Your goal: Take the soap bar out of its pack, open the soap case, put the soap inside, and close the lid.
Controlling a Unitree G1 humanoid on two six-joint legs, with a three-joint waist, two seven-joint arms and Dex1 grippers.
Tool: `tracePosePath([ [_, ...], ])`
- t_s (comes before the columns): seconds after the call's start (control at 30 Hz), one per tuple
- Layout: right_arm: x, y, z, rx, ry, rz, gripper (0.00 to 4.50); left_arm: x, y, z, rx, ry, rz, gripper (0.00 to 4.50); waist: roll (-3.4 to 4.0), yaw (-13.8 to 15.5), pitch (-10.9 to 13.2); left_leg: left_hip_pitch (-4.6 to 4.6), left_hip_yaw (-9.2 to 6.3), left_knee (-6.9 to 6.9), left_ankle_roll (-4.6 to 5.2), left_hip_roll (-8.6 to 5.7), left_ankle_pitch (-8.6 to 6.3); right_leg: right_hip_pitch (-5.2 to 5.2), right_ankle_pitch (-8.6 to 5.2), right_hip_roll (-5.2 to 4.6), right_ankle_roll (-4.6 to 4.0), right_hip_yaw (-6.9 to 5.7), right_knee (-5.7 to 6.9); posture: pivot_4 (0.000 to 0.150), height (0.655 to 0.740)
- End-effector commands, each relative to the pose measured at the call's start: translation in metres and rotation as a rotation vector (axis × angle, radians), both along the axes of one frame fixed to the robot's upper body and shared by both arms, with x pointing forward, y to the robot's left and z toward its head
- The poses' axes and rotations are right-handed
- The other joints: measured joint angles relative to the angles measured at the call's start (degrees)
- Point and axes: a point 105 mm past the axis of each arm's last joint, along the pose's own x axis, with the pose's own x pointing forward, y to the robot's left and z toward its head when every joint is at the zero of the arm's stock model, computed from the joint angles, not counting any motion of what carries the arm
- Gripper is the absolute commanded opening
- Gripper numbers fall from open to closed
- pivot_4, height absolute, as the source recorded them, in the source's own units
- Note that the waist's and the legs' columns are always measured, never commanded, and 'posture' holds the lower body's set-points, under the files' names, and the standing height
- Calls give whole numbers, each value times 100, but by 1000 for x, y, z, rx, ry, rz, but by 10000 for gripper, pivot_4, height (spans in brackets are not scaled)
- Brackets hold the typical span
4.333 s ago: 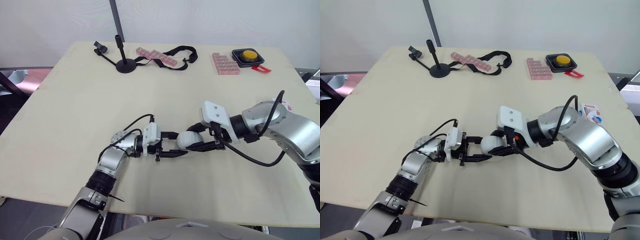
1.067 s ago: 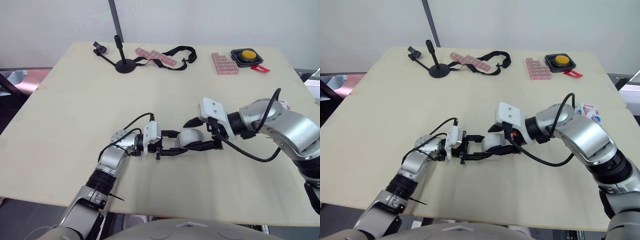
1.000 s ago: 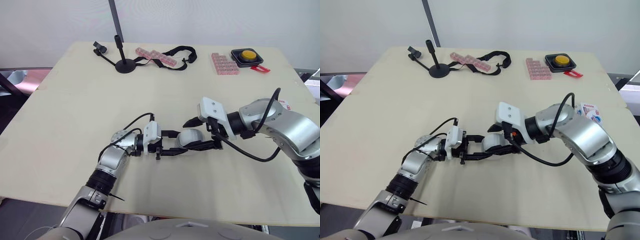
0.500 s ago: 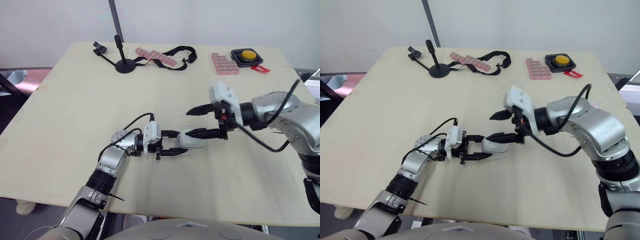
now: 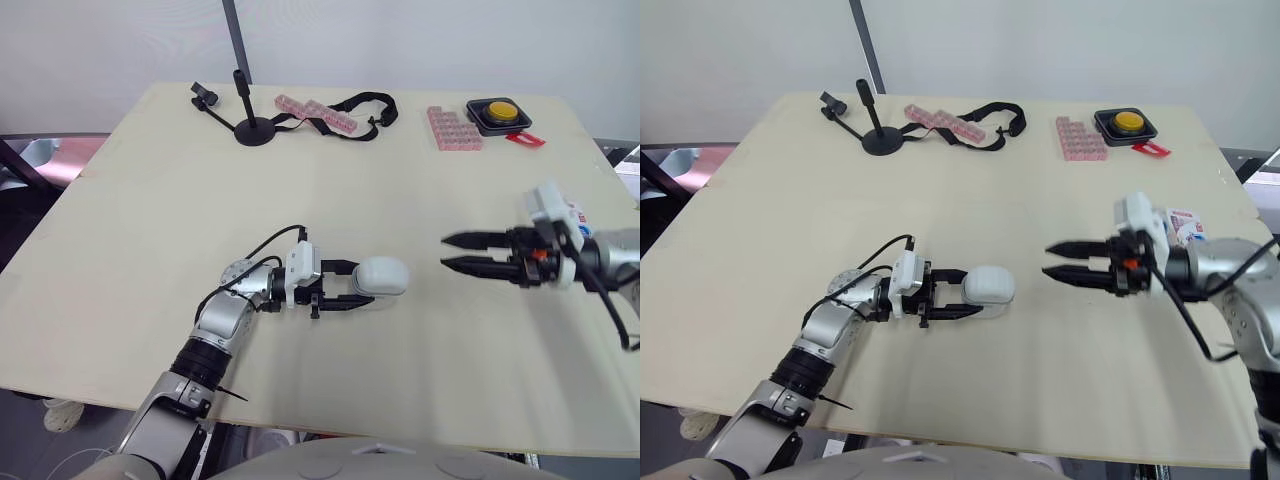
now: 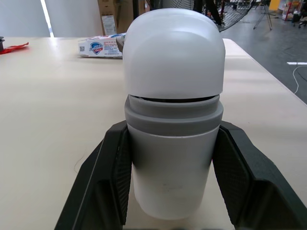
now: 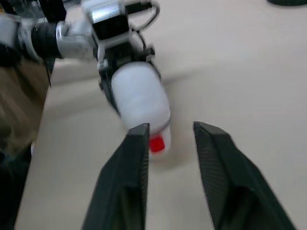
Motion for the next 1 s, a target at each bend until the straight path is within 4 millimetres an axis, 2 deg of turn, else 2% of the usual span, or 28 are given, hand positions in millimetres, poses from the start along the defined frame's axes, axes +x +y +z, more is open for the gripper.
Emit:
tracePosePath([
  [0.03, -5, 3, -3, -39, -74, 36, 1608, 1, 4, -1, 8, 5, 13, 19143, 0, -27, 0, 1, 0, 0, 0, 0, 0, 0, 0, 0, 0, 1, 1, 1500, 7395],
  [0.07, -5, 7, -7, -38, -78, 37, 95, 1, 4, -1, 10, 5, 14, 19143, 0, -40, 0, 2, 0, 0, 1, 0, 1, 0, 0, 0, 0, 1, 1, 1500, 7395],
  [0.4, -8, 28, -9, -4, -125, 74, 95, -1, 5, -1, 17, 7, 14, 19143, 0, -81, 0, 11, -1, 0, 3, -2, 2, 1, 0, -3, 0, -2, 0, 1500, 7395],
  [1.0, 2, 41, -9, 7, -169, 93, 95, -1, 4, 0, 14, 5, 17, 19143, 0, -100, 0, 12, -2, -1, 3, -2, 2, 1, 0, -3, 0, -4, -2, 1500, 7395],
])
